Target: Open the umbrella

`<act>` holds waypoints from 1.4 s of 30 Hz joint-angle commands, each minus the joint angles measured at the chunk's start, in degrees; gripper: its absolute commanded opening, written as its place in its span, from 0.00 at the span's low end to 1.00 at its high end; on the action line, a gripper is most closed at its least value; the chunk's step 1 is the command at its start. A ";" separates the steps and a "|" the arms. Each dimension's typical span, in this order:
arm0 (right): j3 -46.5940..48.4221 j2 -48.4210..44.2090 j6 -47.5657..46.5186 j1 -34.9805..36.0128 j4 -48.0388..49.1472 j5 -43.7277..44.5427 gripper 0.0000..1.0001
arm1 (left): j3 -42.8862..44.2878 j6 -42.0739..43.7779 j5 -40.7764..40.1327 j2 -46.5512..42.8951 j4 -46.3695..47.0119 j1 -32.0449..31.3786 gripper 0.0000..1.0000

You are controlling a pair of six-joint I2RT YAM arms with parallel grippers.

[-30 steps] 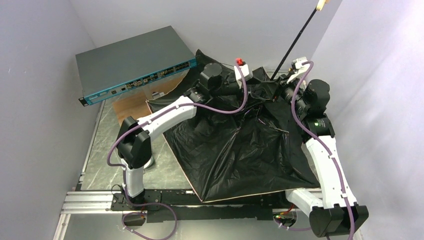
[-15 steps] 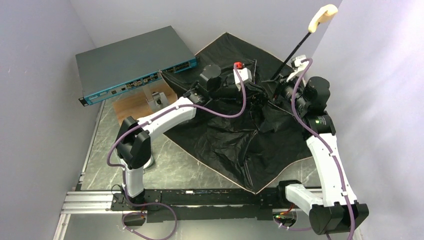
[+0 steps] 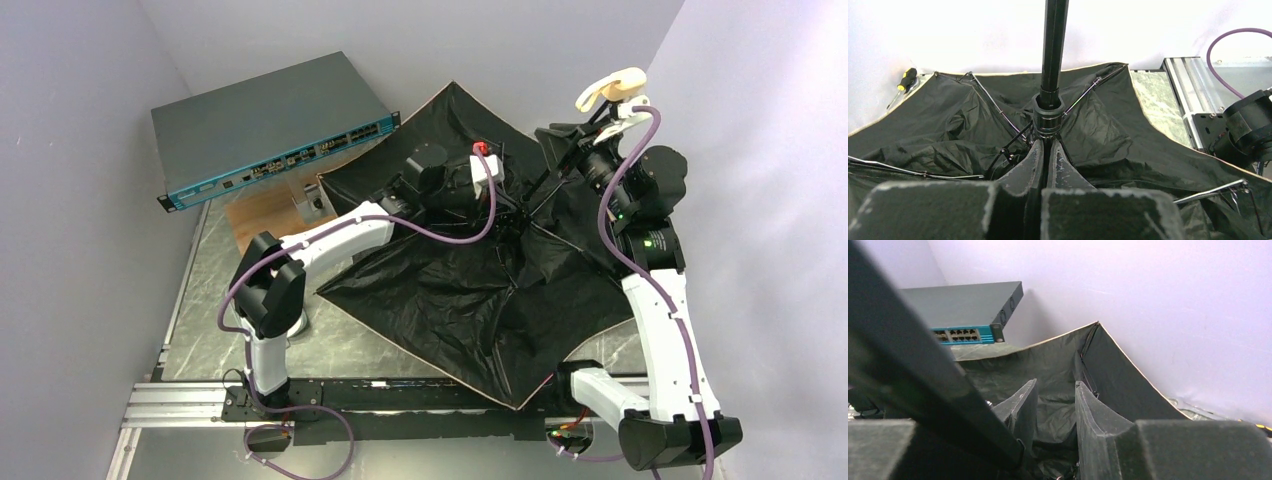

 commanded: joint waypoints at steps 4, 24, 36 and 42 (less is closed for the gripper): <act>1.55 -1.03 -0.63 -0.25 5.24 0.56 0.28 | 1.60 -5.31 0.88 -1.57 3.10 0.32 0.00; 1.13 -2.29 4.45 -0.19 1.76 -5.39 0.00 | 9.57 2.67 -3.69 -0.19 4.21 -4.05 0.52; 0.02 -3.02 5.22 -0.23 2.61 -6.83 0.00 | 11.66 -2.23 -4.88 3.60 4.87 -4.26 0.00; -4.52 -5.19 5.15 -0.20 2.88 -4.62 0.51 | 13.23 -16.02 -3.48 3.55 9.01 -2.48 0.00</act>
